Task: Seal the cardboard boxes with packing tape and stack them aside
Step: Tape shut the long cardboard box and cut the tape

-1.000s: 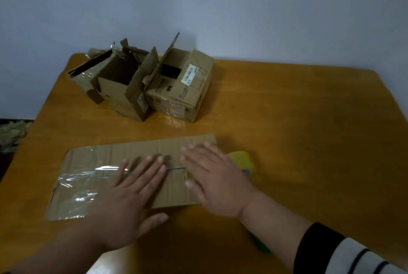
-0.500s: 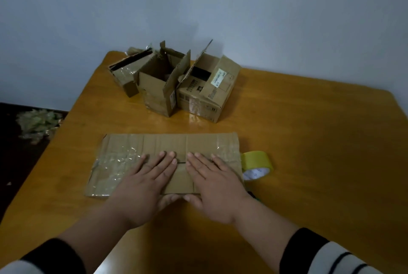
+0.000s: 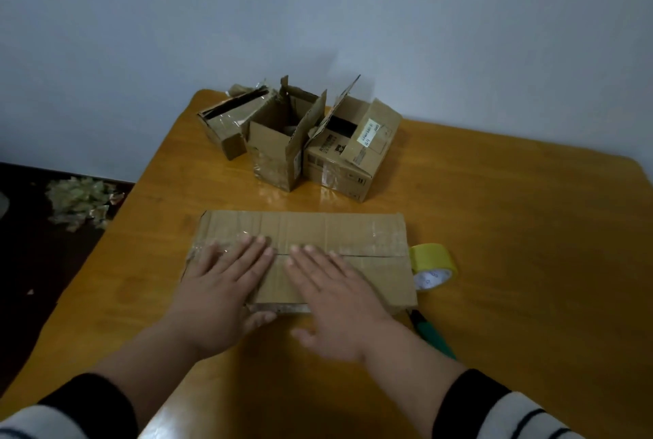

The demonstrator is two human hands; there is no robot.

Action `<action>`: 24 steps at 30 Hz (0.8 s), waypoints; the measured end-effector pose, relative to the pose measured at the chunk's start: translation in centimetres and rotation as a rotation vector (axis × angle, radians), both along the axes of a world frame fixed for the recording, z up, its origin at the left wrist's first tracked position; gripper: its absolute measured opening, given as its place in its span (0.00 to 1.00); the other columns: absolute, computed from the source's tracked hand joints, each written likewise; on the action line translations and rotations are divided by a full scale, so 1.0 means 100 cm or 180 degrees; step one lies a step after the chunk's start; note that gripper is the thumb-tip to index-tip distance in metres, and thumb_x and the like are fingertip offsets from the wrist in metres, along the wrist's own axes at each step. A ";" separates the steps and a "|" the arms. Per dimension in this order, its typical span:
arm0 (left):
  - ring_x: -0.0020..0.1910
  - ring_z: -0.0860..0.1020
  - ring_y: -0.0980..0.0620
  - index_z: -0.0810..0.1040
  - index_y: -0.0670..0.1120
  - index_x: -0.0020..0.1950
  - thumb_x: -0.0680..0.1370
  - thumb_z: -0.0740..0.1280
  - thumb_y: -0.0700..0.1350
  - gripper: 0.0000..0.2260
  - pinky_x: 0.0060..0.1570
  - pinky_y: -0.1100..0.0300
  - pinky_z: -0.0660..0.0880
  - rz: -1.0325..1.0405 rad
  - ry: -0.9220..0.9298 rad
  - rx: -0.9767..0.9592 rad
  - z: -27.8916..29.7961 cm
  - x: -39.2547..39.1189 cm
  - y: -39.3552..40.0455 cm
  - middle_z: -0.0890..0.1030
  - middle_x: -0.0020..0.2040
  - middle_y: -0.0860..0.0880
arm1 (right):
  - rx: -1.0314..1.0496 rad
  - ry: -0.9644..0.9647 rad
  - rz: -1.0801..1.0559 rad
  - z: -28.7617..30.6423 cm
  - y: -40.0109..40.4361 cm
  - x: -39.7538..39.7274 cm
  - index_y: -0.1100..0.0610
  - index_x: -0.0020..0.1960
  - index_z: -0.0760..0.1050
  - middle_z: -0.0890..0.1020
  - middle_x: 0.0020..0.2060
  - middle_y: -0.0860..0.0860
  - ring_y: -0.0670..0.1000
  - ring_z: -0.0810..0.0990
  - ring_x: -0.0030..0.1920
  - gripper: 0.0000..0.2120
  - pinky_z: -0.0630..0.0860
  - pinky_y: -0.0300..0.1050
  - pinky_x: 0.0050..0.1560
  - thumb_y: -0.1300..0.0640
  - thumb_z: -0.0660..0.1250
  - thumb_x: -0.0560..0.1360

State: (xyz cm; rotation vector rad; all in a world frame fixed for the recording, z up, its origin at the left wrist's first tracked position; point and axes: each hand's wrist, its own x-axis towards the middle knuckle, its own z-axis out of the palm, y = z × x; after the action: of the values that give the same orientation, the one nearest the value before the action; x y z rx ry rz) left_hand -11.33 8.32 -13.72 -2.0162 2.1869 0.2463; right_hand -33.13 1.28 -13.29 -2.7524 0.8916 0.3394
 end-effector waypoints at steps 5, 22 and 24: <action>0.75 0.31 0.56 0.32 0.55 0.77 0.69 0.32 0.74 0.41 0.75 0.53 0.33 0.0004 0.0049 0.0000 -0.008 0.014 0.002 0.33 0.77 0.57 | 0.0066 0.0072 0.0063 -0.001 -0.004 0.002 0.51 0.79 0.34 0.35 0.78 0.46 0.47 0.33 0.77 0.40 0.35 0.52 0.77 0.33 0.49 0.78; 0.77 0.34 0.52 0.33 0.47 0.77 0.61 0.31 0.82 0.54 0.76 0.50 0.35 0.0749 0.0085 0.0052 -0.001 0.012 0.003 0.36 0.78 0.50 | 0.0102 0.0168 -0.0614 -0.002 -0.012 -0.016 0.52 0.79 0.35 0.34 0.78 0.48 0.47 0.30 0.76 0.45 0.32 0.50 0.76 0.24 0.31 0.72; 0.76 0.32 0.53 0.30 0.48 0.76 0.60 0.29 0.82 0.54 0.76 0.50 0.35 0.0776 -0.0001 0.0167 -0.003 0.020 0.000 0.33 0.78 0.51 | 0.0033 0.0170 -0.0933 0.000 -0.021 -0.033 0.53 0.79 0.35 0.34 0.77 0.49 0.49 0.31 0.77 0.46 0.34 0.50 0.75 0.24 0.30 0.71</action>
State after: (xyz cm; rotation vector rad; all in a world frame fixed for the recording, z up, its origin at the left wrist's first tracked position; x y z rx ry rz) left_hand -9.34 8.34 -14.03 -2.2509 1.9102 0.3287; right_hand -36.44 -0.82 -13.29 -2.5626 1.2817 0.3619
